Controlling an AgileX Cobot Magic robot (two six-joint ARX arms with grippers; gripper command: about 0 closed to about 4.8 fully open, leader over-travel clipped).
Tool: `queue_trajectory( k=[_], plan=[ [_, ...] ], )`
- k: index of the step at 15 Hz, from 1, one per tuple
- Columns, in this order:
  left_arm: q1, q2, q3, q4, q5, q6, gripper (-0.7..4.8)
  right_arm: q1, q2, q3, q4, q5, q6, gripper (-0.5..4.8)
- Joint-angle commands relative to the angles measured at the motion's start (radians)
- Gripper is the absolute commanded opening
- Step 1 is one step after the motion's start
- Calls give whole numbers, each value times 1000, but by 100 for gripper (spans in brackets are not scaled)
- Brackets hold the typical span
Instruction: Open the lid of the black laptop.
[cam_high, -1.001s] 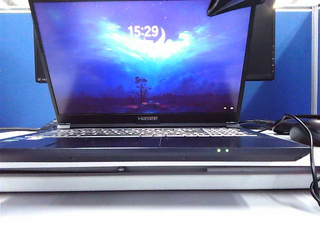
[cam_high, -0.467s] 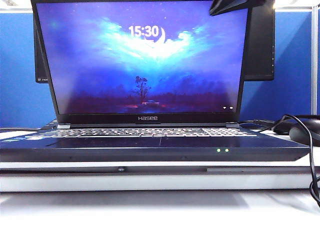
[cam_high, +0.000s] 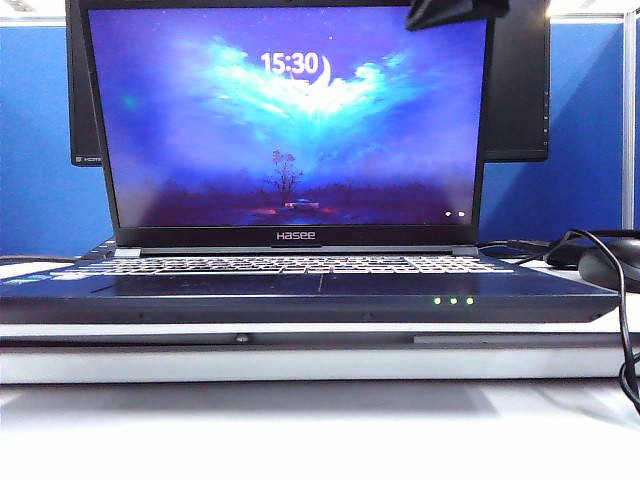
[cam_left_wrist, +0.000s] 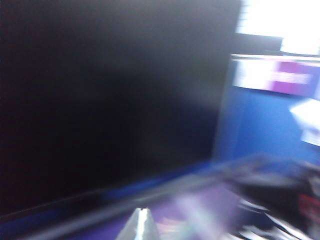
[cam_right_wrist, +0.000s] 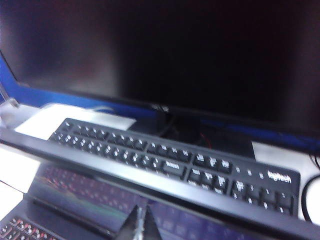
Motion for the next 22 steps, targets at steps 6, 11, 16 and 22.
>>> queue_trajectory(
  k=[6, 11, 16, 22],
  plan=[
    [15, 74, 2, -146, -69, 72, -5, -12, 3, 22, 63, 14, -19, -4],
    [25, 149, 3, -52, -140, 73, -5, -12, 3, 23, 63, 14, -18, -4],
    [25, 208, 3, 50, -208, 73, -5, -12, 3, 23, 64, 14, -19, -4],
    [94, 223, 3, 97, -245, 76, -5, -13, 4, 23, 85, 15, -19, -4]
  ],
)
